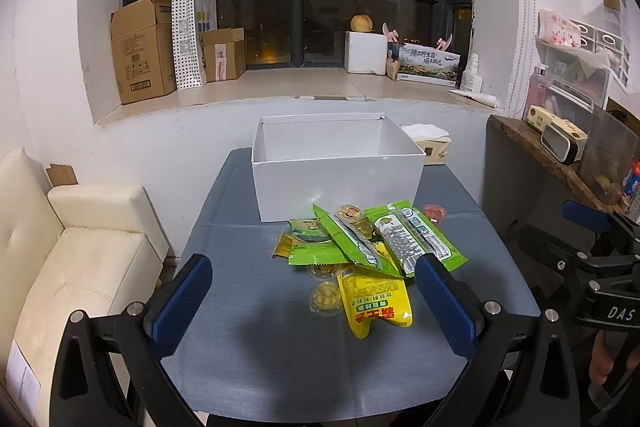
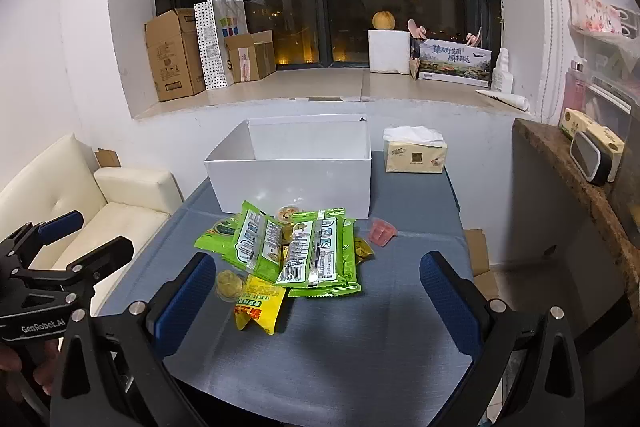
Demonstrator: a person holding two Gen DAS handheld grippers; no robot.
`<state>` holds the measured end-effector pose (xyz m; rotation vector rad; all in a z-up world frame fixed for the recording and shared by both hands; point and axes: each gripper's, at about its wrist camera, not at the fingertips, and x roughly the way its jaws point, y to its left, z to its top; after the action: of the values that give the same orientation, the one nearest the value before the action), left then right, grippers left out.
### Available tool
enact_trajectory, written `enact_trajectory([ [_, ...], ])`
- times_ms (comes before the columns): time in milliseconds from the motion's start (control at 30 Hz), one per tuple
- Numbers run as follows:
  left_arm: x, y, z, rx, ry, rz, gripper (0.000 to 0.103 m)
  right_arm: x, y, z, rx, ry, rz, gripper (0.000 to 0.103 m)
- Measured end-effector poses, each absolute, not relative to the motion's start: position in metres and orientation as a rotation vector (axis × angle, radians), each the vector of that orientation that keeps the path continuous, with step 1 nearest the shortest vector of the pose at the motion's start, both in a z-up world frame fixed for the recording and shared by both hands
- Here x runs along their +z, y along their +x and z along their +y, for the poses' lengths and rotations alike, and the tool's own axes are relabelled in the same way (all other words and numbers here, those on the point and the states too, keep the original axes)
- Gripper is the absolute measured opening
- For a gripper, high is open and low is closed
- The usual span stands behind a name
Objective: Organize snacks
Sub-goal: 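Grasp the stack of green snack packets with the right gripper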
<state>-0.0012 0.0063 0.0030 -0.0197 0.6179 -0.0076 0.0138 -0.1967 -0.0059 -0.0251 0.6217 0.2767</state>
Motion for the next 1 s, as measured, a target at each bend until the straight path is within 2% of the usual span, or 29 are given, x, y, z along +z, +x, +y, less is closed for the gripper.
enact_trajectory([
  [233,0.001,-0.001,0.008,-0.01,-0.027,0.618,0.103,-0.008,0.02,-0.195,0.284,-0.033,0.619,0.103],
  [400,-0.003,0.0,0.016,-0.001,-0.048,0.62,0.103,-0.022,0.054,-0.185,0.275,-0.066,0.66,0.103],
  [667,-0.017,-0.005,0.044,0.051,-0.087,0.635,0.103,-0.082,0.145,-0.146,0.251,-0.162,0.821,0.103],
  [933,-0.04,-0.006,0.085,0.125,-0.203,0.67,0.103,-0.127,0.177,-0.133,0.236,-0.19,0.926,0.103],
  [967,-0.042,-0.007,0.087,0.13,-0.208,0.667,0.103,-0.133,0.178,-0.132,0.231,-0.195,0.935,0.099],
  [1000,-0.043,-0.006,0.088,0.134,-0.207,0.66,0.103,-0.138,0.179,-0.133,0.235,-0.192,0.952,0.084],
])
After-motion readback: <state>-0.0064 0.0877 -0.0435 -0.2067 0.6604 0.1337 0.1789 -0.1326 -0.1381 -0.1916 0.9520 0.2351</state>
